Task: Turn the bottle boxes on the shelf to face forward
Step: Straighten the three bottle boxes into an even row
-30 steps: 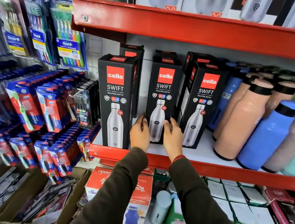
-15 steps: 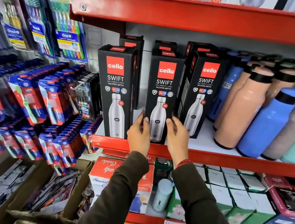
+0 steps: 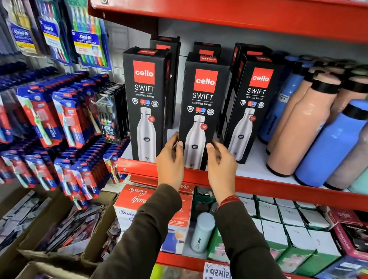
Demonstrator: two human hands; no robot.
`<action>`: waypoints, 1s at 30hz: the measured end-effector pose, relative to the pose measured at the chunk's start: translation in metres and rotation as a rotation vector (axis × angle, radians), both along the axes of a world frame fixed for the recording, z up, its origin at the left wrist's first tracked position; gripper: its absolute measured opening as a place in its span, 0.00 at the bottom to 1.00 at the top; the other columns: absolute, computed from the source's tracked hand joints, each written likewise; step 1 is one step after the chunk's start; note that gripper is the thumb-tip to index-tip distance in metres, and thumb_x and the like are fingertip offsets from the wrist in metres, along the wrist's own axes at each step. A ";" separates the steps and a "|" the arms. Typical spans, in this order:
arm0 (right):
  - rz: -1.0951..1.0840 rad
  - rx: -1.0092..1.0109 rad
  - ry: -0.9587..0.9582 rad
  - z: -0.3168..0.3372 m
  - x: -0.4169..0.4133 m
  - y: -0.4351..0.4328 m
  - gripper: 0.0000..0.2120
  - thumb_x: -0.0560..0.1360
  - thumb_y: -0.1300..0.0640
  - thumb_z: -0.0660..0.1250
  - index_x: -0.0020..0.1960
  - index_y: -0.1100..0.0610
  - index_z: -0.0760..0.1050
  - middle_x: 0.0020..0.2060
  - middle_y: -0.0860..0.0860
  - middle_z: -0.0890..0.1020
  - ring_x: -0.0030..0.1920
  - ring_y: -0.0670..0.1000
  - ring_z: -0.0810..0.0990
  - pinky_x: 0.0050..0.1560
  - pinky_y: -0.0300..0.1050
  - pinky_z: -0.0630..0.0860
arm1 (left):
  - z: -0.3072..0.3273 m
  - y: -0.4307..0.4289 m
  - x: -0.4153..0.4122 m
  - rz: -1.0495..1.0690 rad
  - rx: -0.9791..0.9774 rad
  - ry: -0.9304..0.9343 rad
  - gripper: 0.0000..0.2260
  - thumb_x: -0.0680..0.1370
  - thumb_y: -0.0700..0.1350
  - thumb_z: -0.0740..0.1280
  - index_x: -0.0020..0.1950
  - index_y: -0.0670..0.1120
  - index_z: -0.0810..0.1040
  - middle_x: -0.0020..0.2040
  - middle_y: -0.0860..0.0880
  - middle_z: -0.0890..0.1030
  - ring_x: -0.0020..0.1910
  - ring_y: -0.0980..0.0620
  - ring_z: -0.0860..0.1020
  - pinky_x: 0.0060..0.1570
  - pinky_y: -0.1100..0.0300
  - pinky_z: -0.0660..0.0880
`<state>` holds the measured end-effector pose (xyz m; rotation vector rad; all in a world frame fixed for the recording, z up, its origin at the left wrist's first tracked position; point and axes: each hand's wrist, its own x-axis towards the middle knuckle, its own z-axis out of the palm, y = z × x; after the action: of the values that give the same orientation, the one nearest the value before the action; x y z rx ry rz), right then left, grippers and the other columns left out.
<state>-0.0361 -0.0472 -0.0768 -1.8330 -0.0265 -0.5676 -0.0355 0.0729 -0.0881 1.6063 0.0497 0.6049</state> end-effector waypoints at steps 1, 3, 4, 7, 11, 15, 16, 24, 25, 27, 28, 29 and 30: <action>0.004 0.006 0.000 0.001 -0.001 -0.002 0.16 0.81 0.49 0.62 0.66 0.54 0.75 0.53 0.44 0.79 0.47 0.35 0.77 0.45 0.17 0.67 | 0.001 -0.003 -0.003 -0.003 -0.029 -0.014 0.20 0.84 0.45 0.62 0.76 0.46 0.68 0.71 0.52 0.75 0.69 0.57 0.73 0.63 0.77 0.68; -0.003 0.029 -0.020 0.002 -0.004 -0.010 0.16 0.81 0.49 0.61 0.67 0.51 0.74 0.58 0.44 0.79 0.49 0.33 0.76 0.48 0.20 0.69 | 0.003 -0.015 -0.011 0.027 -0.052 -0.073 0.26 0.83 0.45 0.63 0.80 0.47 0.59 0.78 0.49 0.66 0.76 0.53 0.66 0.74 0.61 0.65; -0.017 0.053 -0.045 0.002 -0.005 -0.015 0.16 0.81 0.50 0.61 0.68 0.51 0.73 0.60 0.45 0.79 0.51 0.31 0.76 0.50 0.20 0.69 | 0.004 -0.022 -0.015 0.079 -0.013 -0.126 0.27 0.83 0.45 0.63 0.80 0.47 0.57 0.79 0.49 0.63 0.78 0.54 0.62 0.77 0.57 0.61; -0.090 0.115 -0.123 0.006 -0.005 -0.036 0.16 0.81 0.54 0.62 0.68 0.52 0.73 0.62 0.48 0.79 0.55 0.31 0.76 0.54 0.22 0.69 | 0.003 -0.048 -0.022 0.193 0.152 -0.266 0.26 0.83 0.45 0.62 0.79 0.50 0.57 0.76 0.53 0.61 0.78 0.56 0.59 0.76 0.64 0.56; -0.152 0.128 -0.162 0.012 0.002 -0.067 0.17 0.81 0.55 0.62 0.69 0.53 0.71 0.64 0.49 0.76 0.64 0.45 0.75 0.66 0.42 0.72 | 0.007 -0.085 -0.021 0.080 0.274 -0.354 0.22 0.84 0.45 0.58 0.78 0.52 0.62 0.74 0.56 0.64 0.77 0.59 0.60 0.74 0.68 0.54; -0.115 0.077 -0.125 0.016 0.021 -0.093 0.21 0.82 0.58 0.61 0.73 0.59 0.66 0.71 0.55 0.71 0.72 0.52 0.69 0.73 0.53 0.67 | 0.015 -0.116 -0.002 -0.156 0.310 -0.358 0.22 0.85 0.41 0.55 0.80 0.48 0.59 0.78 0.58 0.61 0.79 0.61 0.58 0.77 0.67 0.55; -0.107 0.057 -0.095 0.017 0.027 -0.097 0.22 0.82 0.58 0.60 0.74 0.60 0.64 0.72 0.56 0.70 0.73 0.53 0.68 0.74 0.53 0.65 | 0.016 -0.123 0.005 -0.203 0.303 -0.309 0.23 0.85 0.41 0.54 0.81 0.47 0.56 0.79 0.58 0.57 0.80 0.62 0.54 0.77 0.69 0.52; -0.045 -0.087 0.118 0.013 0.062 -0.119 0.23 0.83 0.54 0.58 0.75 0.61 0.64 0.72 0.59 0.71 0.72 0.58 0.69 0.69 0.46 0.64 | 0.026 -0.144 0.057 -0.193 -0.064 0.238 0.22 0.86 0.49 0.54 0.77 0.40 0.65 0.76 0.39 0.69 0.77 0.43 0.66 0.74 0.57 0.61; -0.049 -0.094 0.118 0.011 0.063 -0.120 0.22 0.82 0.54 0.58 0.74 0.61 0.65 0.71 0.59 0.73 0.71 0.58 0.71 0.67 0.45 0.65 | 0.025 -0.144 0.059 -0.183 -0.080 0.241 0.21 0.86 0.48 0.54 0.75 0.39 0.68 0.74 0.39 0.72 0.75 0.42 0.69 0.73 0.56 0.63; -0.058 -0.073 0.102 0.009 0.064 -0.122 0.21 0.82 0.54 0.59 0.73 0.60 0.67 0.68 0.58 0.76 0.68 0.58 0.74 0.63 0.40 0.66 | 0.023 -0.145 0.060 -0.140 -0.113 0.236 0.19 0.86 0.48 0.55 0.73 0.41 0.72 0.72 0.40 0.75 0.73 0.43 0.71 0.69 0.60 0.65; -0.064 -0.052 0.089 0.009 0.064 -0.123 0.20 0.82 0.54 0.60 0.72 0.60 0.69 0.67 0.58 0.77 0.67 0.57 0.75 0.61 0.38 0.66 | 0.023 -0.146 0.061 -0.116 -0.127 0.240 0.19 0.86 0.48 0.56 0.73 0.41 0.72 0.71 0.41 0.76 0.72 0.43 0.71 0.67 0.63 0.64; -0.069 -0.035 0.077 0.008 0.063 -0.124 0.19 0.81 0.54 0.60 0.71 0.59 0.70 0.66 0.57 0.78 0.66 0.57 0.76 0.60 0.36 0.66 | 0.022 -0.145 0.061 -0.095 -0.137 0.240 0.19 0.85 0.48 0.56 0.72 0.41 0.73 0.71 0.42 0.76 0.72 0.44 0.72 0.64 0.65 0.63; -0.074 -0.022 0.065 0.007 0.063 -0.124 0.19 0.81 0.54 0.61 0.70 0.59 0.72 0.65 0.57 0.79 0.65 0.56 0.77 0.59 0.35 0.65 | 0.021 -0.145 0.061 -0.078 -0.142 0.235 0.18 0.85 0.48 0.57 0.72 0.41 0.73 0.71 0.42 0.77 0.72 0.44 0.72 0.62 0.67 0.63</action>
<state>0.0266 -0.1712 -0.0694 -1.8791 0.0797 -0.5610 0.0250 -0.0723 -0.0670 1.5273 0.1992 0.3427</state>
